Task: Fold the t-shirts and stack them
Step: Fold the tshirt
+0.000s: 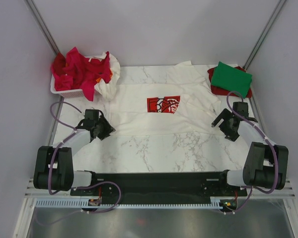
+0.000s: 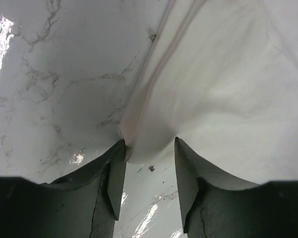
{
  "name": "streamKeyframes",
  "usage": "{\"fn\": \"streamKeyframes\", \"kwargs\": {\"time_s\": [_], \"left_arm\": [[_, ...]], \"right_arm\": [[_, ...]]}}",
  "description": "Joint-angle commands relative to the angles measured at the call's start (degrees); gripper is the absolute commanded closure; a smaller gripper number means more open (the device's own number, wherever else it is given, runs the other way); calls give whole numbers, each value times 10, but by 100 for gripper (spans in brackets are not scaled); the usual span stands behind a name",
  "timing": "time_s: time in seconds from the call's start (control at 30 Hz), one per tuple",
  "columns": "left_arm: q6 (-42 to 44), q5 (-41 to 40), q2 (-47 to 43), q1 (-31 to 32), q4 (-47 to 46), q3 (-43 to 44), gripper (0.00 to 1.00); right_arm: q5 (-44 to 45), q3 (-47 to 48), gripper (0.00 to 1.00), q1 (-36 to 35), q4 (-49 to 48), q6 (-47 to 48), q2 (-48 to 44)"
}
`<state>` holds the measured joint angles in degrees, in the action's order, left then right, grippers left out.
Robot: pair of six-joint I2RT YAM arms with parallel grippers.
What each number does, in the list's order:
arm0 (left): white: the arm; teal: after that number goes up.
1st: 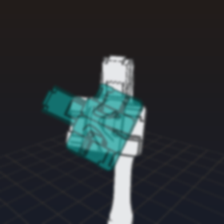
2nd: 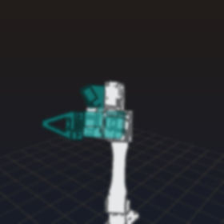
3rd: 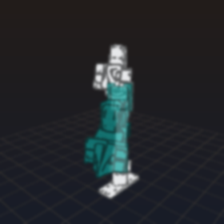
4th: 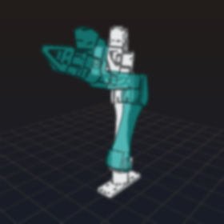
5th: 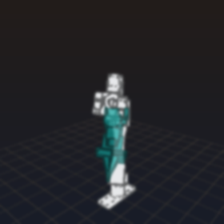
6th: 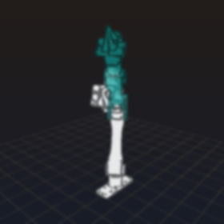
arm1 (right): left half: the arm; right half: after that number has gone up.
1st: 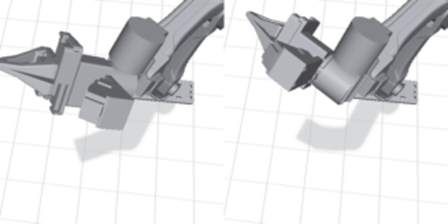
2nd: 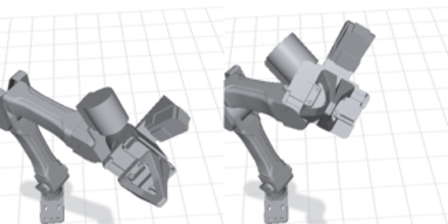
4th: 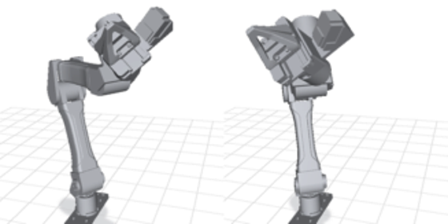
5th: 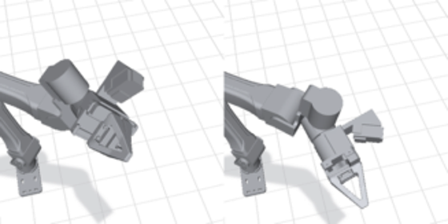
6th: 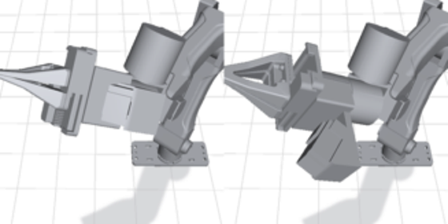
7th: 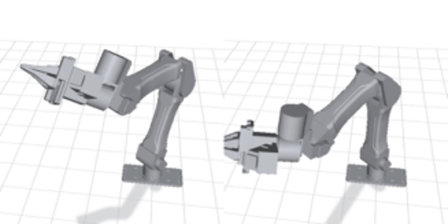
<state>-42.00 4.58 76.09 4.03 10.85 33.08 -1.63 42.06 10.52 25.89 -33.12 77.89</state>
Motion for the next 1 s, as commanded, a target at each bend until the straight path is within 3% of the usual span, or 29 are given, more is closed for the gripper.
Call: {"fn": "streamKeyframes", "kwargs": {"time_s": [0.0, 0.03, 0.1, 0.4, 0.5, 0.53, 0.6, 0.63, 0.73, 0.87, 0.97], "left_arm": [[-14, -12, 3, 6, -43, -13, 52], [-14, 1, 0, 8, -52, -19, 73], [-13, 22, 0, 8, -90, -28, 98], [-15, 10, -17, 11, -90, -36, 98], [-14, 12, -13, 11, -90, -35, 98], [-14, 11, -13, 10, -89, -35, 98], [-12, 12, -16, 10, -90, -35, 98], [-13, 11, -17, 11, -89, -35, 98], [-12, 11, -20, 11, -88, -34, 98], [-6, 10, -38, 11, -58, -27, 98], [-2, -36, -67, 11, 11, -17, 98]], "right_arm": [[12, -7, 4, 3, -37, -5, 3], [13, -12, 6, 4, -41, -6, 2], [25, -18, 8, 4, -48, -5, 2], [66, -31, 37, 23, -76, -12, 7], [64, -29, 54, 23, -88, -18, 18], [64, -28, 65, 24, -93, -20, 24], [58, -24, 74, 23, -100, -25, 30], [53, -23, 86, 23, -103, -26, 33], [37, -22, 100, 23, -112, -31, 36], [66, -1, 100, 23, -99, -19, 31], [133, 33, 100, 23, -60, -7, 17]]}}
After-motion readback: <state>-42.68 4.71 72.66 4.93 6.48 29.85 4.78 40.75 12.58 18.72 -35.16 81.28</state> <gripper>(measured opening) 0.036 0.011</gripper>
